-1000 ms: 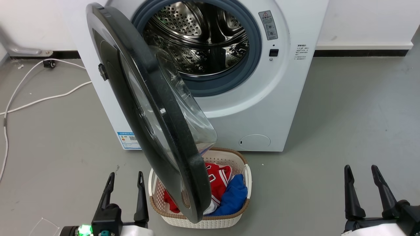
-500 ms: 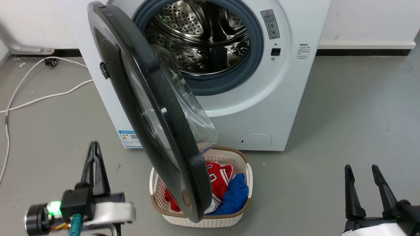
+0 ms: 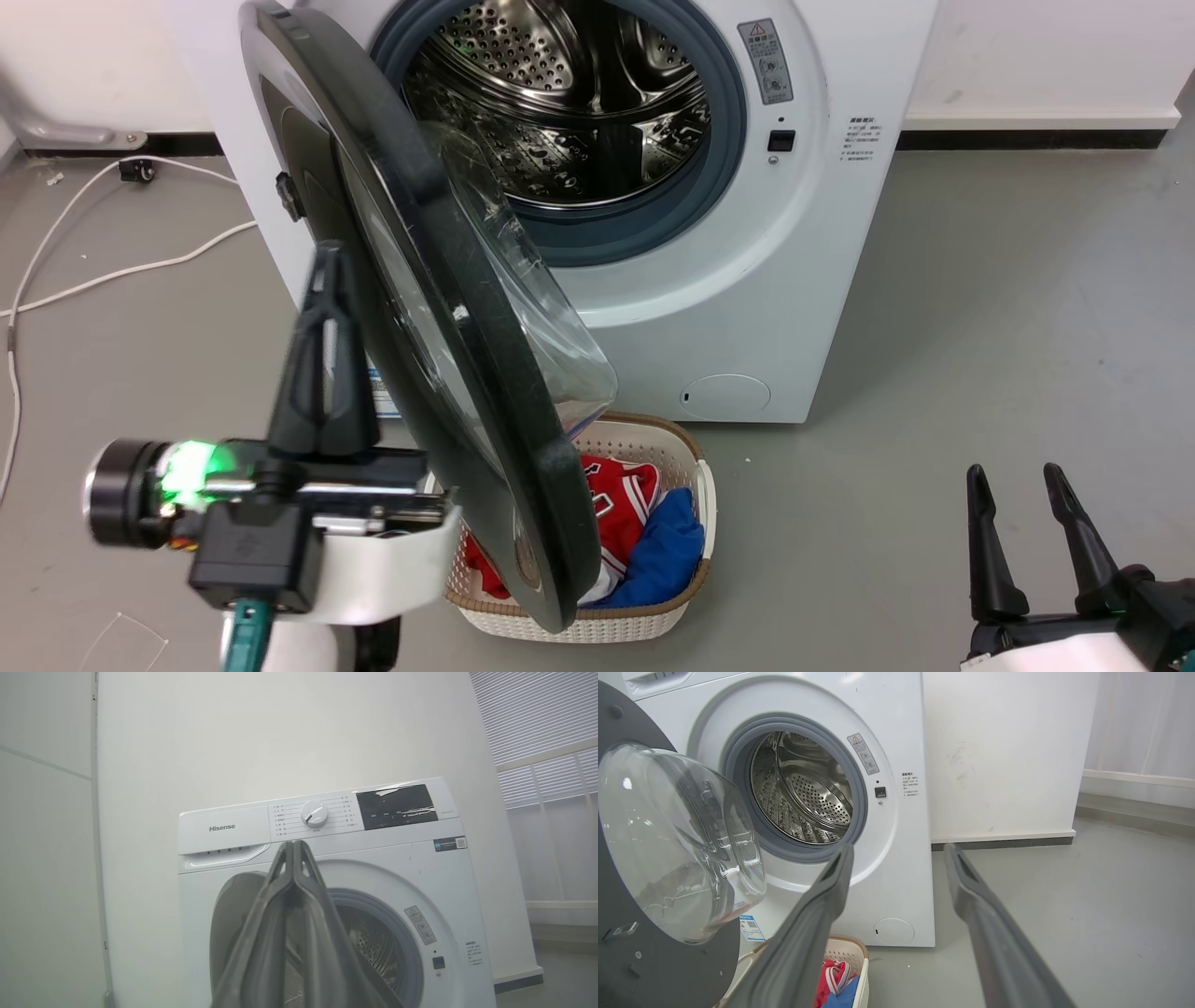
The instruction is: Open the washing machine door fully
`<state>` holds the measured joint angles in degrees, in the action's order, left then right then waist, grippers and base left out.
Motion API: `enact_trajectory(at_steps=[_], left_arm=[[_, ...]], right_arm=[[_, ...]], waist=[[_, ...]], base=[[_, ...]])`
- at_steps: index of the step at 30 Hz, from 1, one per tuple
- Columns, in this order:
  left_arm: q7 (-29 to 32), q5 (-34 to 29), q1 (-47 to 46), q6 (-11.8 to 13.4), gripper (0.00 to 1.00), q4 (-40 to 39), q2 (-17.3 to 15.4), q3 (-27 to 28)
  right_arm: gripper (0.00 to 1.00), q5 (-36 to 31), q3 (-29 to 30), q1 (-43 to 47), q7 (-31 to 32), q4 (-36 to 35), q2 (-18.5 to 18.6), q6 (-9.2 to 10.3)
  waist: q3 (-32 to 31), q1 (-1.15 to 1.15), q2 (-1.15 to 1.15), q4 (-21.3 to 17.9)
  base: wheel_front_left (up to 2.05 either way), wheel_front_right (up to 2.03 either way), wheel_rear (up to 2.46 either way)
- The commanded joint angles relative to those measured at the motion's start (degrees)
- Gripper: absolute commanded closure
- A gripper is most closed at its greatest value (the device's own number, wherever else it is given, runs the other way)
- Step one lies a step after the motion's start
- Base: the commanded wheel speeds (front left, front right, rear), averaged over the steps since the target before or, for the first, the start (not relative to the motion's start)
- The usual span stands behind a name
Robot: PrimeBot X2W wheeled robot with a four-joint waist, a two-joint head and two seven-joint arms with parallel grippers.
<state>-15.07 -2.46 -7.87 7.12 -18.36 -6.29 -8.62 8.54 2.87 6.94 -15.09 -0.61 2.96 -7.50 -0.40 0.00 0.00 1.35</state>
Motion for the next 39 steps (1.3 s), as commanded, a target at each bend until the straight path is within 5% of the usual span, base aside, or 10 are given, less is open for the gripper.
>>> enact_trajectory(at_steps=[1, 10, 21, 39], left_arm=[[-0.2, -0.4, -1.0, -0.4, 1.00, -0.4, 0.2, -0.9], [-0.1, -1.0, -5.7, -4.4, 1.00, -1.1, 1.2, -15.7], [-0.1, -1.1, -6.1, -6.0, 1.00, 1.9, 1.8, -27.1], [-0.2, 0.7, -1.6, -5.6, 1.00, 10.7, -0.9, -35.4]], right_arm=[[0.00, -0.1, -0.1, -0.8, -0.1, -0.3, -0.2, 0.01], [0.00, -0.1, -0.7, -0.8, -0.1, 0.0, -0.2, 0.01], [0.00, 0.1, -0.9, -0.6, -0.1, 0.0, -0.2, 0.01], [0.00, -0.6, -1.4, -1.1, -0.1, 0.5, -0.2, 0.01]], waist=[[0.0, 0.00, 0.00, -0.1], [-0.2, 0.00, 0.00, -0.3], [-0.1, 0.00, 0.00, -0.3], [1.2, 0.00, 0.00, 0.9]], base=[[0.00, 0.00, 0.00], [0.00, 0.00, 0.00], [0.00, 0.00, 0.00], [0.00, 0.00, 0.00]])
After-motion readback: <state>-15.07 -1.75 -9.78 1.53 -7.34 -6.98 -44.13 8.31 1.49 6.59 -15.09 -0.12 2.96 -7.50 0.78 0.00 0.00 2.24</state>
